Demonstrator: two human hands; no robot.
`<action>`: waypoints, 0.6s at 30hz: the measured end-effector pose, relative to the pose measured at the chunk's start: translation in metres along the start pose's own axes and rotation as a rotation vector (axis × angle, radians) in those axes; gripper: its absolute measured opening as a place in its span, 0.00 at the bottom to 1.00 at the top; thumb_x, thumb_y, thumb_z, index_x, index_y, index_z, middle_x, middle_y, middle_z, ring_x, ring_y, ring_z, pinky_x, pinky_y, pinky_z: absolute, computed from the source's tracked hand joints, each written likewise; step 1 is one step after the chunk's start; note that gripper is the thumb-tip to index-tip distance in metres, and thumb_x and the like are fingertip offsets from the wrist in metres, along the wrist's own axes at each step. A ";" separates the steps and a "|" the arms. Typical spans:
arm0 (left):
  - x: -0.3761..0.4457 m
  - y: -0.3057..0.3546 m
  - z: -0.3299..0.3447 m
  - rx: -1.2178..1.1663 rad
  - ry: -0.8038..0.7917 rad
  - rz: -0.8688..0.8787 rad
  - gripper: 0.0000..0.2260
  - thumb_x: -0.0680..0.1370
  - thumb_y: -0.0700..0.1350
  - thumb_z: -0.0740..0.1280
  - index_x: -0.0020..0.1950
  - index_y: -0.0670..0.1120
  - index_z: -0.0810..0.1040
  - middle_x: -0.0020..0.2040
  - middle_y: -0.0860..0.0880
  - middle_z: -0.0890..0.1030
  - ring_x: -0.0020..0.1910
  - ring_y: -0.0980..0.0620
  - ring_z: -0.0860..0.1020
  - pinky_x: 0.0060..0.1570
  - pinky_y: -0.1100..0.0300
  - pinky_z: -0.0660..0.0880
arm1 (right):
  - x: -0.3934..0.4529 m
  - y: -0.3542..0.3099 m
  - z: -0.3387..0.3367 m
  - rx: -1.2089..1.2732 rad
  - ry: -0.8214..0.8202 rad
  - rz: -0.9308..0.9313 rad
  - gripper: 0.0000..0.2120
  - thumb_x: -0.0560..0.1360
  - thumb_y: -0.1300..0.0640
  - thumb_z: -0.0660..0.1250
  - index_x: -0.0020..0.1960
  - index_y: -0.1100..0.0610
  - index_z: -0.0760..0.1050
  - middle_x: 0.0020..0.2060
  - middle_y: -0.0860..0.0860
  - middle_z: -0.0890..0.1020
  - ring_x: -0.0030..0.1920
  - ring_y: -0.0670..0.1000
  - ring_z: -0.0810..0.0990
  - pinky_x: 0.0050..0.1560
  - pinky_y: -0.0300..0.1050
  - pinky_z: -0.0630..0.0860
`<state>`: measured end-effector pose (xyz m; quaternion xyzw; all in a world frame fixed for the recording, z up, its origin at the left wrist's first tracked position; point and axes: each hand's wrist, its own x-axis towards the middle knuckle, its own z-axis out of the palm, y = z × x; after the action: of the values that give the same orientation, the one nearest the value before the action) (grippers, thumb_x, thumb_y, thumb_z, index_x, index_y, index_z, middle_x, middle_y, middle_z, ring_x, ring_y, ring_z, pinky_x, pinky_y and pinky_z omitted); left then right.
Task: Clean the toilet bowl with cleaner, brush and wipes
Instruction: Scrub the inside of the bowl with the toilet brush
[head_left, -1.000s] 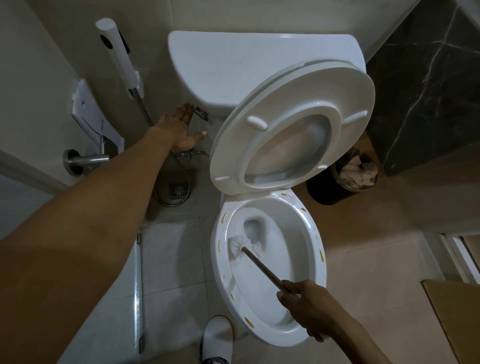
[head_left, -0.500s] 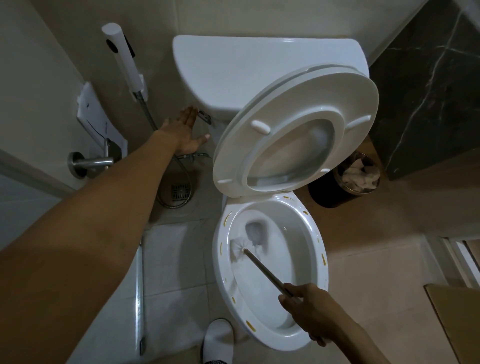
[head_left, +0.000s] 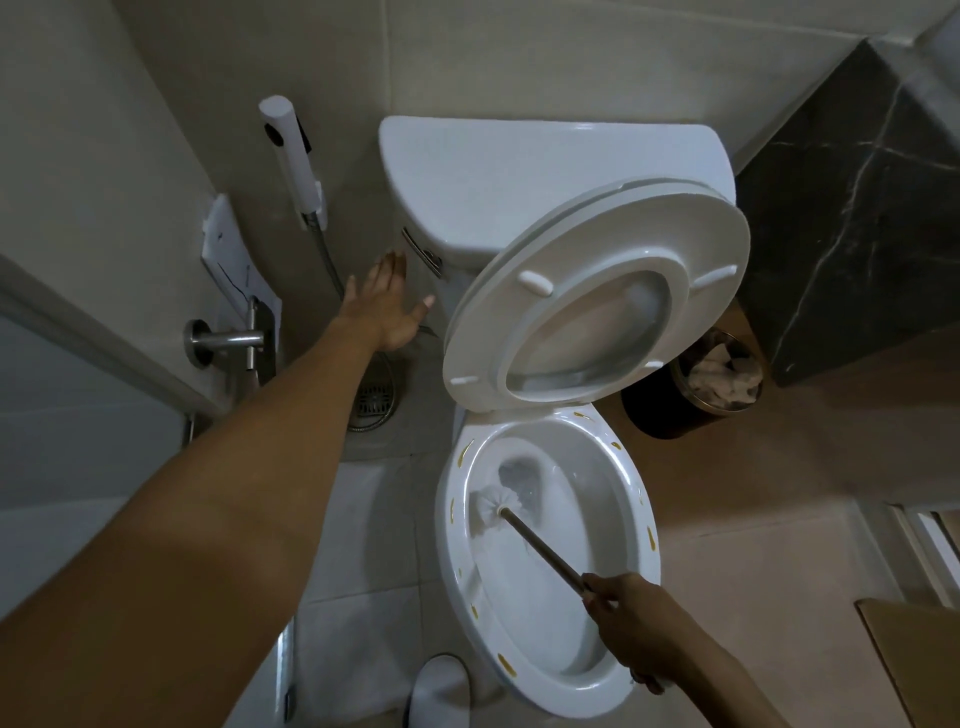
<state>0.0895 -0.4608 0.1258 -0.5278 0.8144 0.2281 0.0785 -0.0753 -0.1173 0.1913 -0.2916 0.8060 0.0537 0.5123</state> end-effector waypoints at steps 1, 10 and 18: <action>-0.005 0.000 -0.003 0.000 0.004 -0.001 0.34 0.81 0.62 0.47 0.77 0.44 0.36 0.77 0.48 0.36 0.76 0.51 0.38 0.74 0.45 0.40 | -0.003 0.000 -0.002 -0.029 0.002 -0.010 0.18 0.83 0.52 0.53 0.70 0.56 0.68 0.35 0.49 0.74 0.24 0.45 0.70 0.25 0.37 0.71; -0.065 0.014 -0.042 -0.005 0.014 -0.012 0.34 0.81 0.62 0.46 0.77 0.45 0.36 0.77 0.48 0.35 0.76 0.51 0.38 0.73 0.46 0.39 | -0.031 0.014 -0.022 -0.264 -0.007 -0.096 0.17 0.82 0.51 0.53 0.64 0.57 0.73 0.35 0.45 0.71 0.30 0.43 0.69 0.33 0.36 0.70; -0.114 0.065 -0.078 0.022 0.013 -0.001 0.33 0.81 0.61 0.47 0.78 0.44 0.37 0.77 0.46 0.36 0.76 0.50 0.38 0.73 0.46 0.40 | -0.072 0.029 -0.051 -0.367 0.009 -0.149 0.08 0.81 0.51 0.55 0.49 0.53 0.70 0.35 0.46 0.70 0.28 0.42 0.66 0.21 0.32 0.65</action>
<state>0.0889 -0.3806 0.2551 -0.5290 0.8170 0.2155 0.0791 -0.1094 -0.0827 0.2711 -0.4393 0.7612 0.1602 0.4493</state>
